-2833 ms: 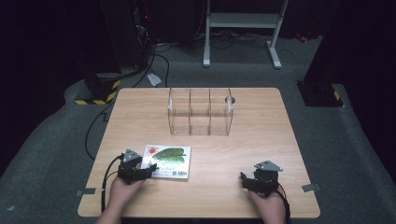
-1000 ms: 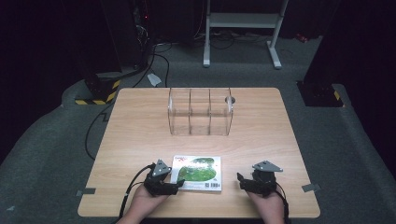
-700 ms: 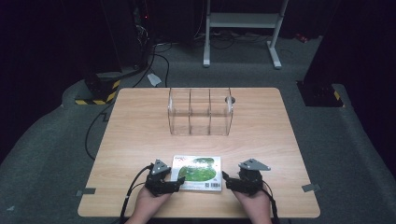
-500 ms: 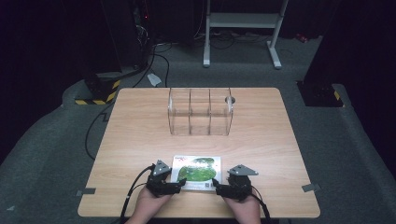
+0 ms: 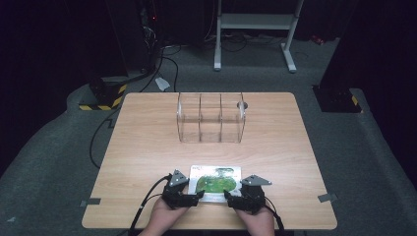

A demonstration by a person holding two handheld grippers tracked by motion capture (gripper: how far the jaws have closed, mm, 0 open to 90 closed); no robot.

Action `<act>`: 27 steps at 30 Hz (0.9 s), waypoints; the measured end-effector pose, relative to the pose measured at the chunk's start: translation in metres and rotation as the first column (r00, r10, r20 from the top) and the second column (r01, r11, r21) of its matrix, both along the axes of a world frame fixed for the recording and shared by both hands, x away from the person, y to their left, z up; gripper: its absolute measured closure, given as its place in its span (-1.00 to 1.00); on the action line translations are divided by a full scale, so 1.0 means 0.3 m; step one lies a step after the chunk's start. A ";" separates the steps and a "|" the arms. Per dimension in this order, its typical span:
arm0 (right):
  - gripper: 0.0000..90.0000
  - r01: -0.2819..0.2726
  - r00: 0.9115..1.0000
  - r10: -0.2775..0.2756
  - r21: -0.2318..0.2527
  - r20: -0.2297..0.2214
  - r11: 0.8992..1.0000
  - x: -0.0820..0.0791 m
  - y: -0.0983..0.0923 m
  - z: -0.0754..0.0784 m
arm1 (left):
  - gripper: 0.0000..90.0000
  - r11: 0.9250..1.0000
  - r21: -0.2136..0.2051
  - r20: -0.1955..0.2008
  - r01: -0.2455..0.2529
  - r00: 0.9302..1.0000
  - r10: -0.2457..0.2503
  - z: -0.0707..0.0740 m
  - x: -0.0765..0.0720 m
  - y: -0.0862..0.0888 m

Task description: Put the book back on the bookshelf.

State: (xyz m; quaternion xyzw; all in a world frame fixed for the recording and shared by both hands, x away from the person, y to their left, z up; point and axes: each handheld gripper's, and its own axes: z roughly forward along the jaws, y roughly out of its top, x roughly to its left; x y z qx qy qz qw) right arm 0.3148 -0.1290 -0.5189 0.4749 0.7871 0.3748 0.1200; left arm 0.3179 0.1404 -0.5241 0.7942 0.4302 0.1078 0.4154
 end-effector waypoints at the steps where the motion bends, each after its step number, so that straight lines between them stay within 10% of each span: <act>1: -0.54 0.000 1.000 0.000 0.001 0.000 1.000 0.000 0.000 0.000 | -0.50 1.000 0.000 0.000 0.000 1.000 0.000 0.000 0.000 0.000; 17: -0.70 -0.080 0.997 0.081 -0.052 0.016 0.995 -0.076 -0.044 0.017 | -0.47 0.999 -0.042 -0.006 -0.005 1.000 0.005 0.001 -0.005 0.008; 27: -0.75 -0.121 0.991 0.130 -0.190 0.040 0.974 -0.085 0.005 -0.010 | -0.48 0.997 -0.071 0.000 -0.006 1.000 0.006 0.004 -0.006 0.012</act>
